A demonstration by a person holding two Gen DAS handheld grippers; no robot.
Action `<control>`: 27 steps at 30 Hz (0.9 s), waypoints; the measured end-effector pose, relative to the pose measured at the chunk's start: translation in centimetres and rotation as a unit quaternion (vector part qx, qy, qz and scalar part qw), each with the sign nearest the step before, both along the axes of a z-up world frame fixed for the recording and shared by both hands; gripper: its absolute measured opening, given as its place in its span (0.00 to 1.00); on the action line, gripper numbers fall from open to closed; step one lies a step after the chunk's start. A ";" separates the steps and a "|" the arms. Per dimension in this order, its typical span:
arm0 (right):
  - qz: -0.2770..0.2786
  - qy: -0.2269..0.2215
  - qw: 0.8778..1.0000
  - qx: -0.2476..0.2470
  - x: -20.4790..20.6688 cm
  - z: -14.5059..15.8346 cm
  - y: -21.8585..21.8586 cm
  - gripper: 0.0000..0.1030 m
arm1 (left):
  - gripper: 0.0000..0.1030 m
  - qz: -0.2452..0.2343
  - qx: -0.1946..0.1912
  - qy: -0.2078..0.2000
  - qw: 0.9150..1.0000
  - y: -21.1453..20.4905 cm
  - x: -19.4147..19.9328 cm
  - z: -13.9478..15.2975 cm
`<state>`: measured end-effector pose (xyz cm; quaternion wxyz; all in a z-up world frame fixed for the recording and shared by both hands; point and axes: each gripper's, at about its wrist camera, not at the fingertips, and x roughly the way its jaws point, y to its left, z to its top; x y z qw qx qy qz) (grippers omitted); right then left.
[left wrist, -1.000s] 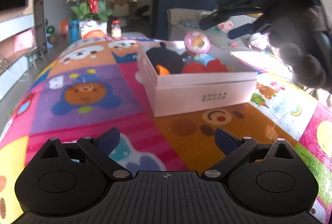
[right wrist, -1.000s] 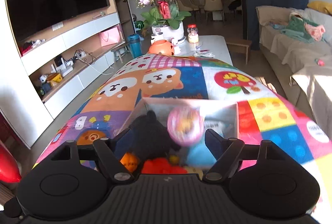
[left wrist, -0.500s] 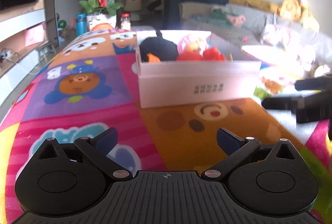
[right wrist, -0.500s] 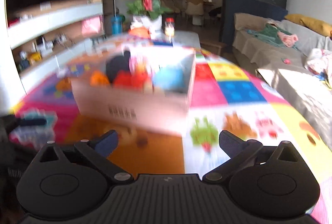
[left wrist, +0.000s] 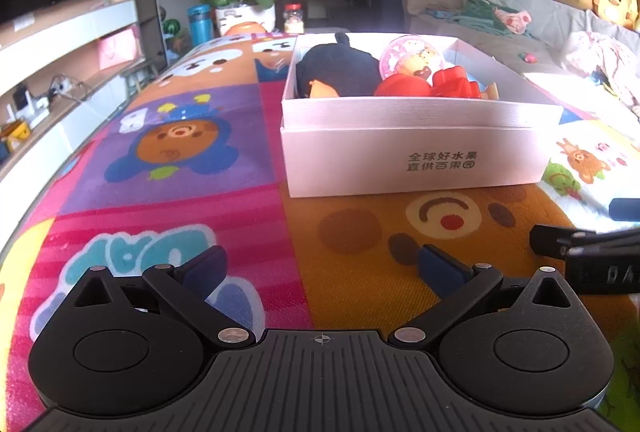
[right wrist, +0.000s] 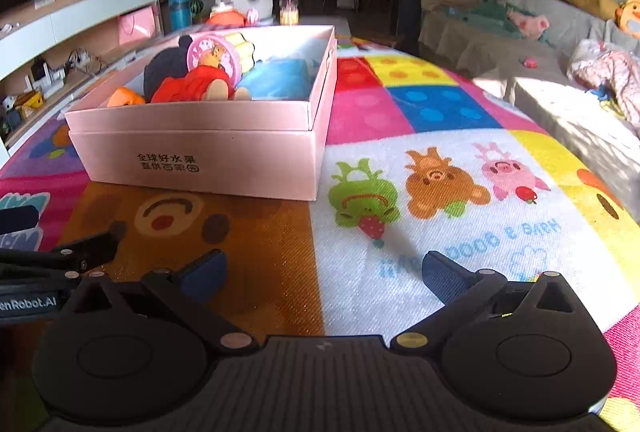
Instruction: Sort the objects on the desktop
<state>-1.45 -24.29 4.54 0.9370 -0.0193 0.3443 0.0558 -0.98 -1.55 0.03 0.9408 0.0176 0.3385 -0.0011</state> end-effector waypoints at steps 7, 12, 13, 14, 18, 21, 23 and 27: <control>0.000 -0.003 1.000 0.002 0.0 0.1 0.0 1.00 | 1.00 0.001 -0.013 0.003 1.000 0.3 0.0 -0.1; 0.000 -0.003 1.000 0.002 0.0 0.1 0.0 1.00 | 1.00 0.001 -0.013 0.003 1.000 0.3 -0.1 0.0; 0.000 -0.003 1.000 0.002 0.0 0.1 0.0 1.00 | 1.00 0.001 -0.013 0.003 1.000 0.3 -0.1 0.0; 0.000 -0.003 1.000 0.002 0.0 0.1 0.0 1.00 | 1.00 0.001 -0.014 0.003 1.000 0.3 -0.1 0.0; 0.000 -0.003 1.000 0.002 0.0 0.1 0.0 1.00 | 1.00 0.001 -0.014 0.003 1.000 0.3 0.0 0.0; 0.000 -0.003 1.000 0.002 0.0 0.1 0.0 1.00 | 1.00 0.001 -0.014 0.003 1.000 0.3 0.0 0.0; 0.000 -0.003 1.000 0.002 0.0 0.1 0.0 1.00 | 1.00 0.001 -0.014 0.003 1.000 0.3 -0.1 0.0; 0.000 -0.003 1.000 0.002 0.0 0.1 0.0 1.00 | 1.00 0.001 -0.014 0.003 1.000 0.3 0.0 0.0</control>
